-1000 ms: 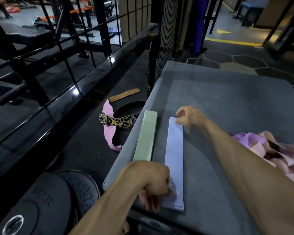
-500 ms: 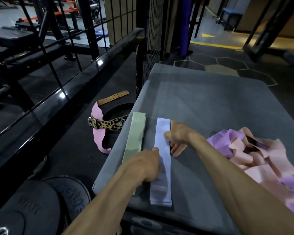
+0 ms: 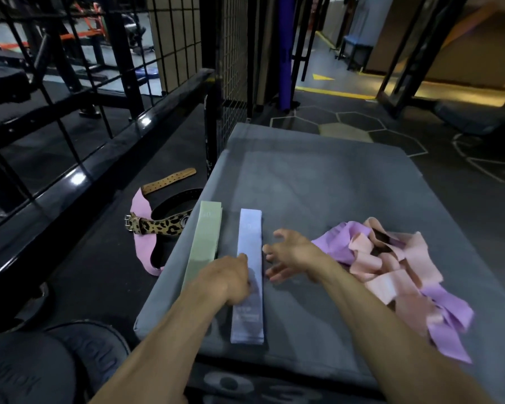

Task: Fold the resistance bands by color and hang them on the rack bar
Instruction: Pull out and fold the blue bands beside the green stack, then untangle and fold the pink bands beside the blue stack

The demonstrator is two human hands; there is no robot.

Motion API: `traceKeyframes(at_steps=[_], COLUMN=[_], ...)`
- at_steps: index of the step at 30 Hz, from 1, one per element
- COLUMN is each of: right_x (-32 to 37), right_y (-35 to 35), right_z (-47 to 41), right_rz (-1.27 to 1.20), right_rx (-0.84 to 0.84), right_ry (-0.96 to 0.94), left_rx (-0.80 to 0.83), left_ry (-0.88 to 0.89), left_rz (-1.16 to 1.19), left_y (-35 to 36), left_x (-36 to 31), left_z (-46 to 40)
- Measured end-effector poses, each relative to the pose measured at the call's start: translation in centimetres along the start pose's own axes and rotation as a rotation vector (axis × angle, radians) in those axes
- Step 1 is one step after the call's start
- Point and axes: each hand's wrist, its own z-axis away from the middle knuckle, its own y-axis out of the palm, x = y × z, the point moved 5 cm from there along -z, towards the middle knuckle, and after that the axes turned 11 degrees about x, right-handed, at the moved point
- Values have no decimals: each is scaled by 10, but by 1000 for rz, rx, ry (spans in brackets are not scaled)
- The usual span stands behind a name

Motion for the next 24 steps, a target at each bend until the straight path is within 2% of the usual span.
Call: traceKeyframes(at_steps=[2,3,6,7,9,11,13,15,18,24], right_x=[-10,-14,-25,-33,-57,-84,-106,-115,-110,-107], right_y=[-17,-32,-87,-105,-130,-141,-143,-142,-141,-136], right_z=[10,18,54,69,94,102,98,93,89,82], right_rz=[27,119,596,685,696,700,687,675,847,975], right_rx=[-46,-95,-427,-552,-702,-680,-561,-479,-492,-487], right_ry=[-33,-50,-156,-216,-267,-197,-99,-112,-69,13], left_rx=[-59,-86,-154,-175,-208,-218,-221,-231,-247,-302], left_ry=[-33,-27,53,82,136,169,196,223,238,271], left_rz=[9,16,24,33,55,46,33,31,26,1], left_y=[-6,-9,-14,-15,-17,-17,-15,-13,-11,-5], left_x=[0,-2,-19,-26,-41,-54,-66,-74,-79,-89], left_z=[3,5,8,9,8,7,3,-5,-14,-27])
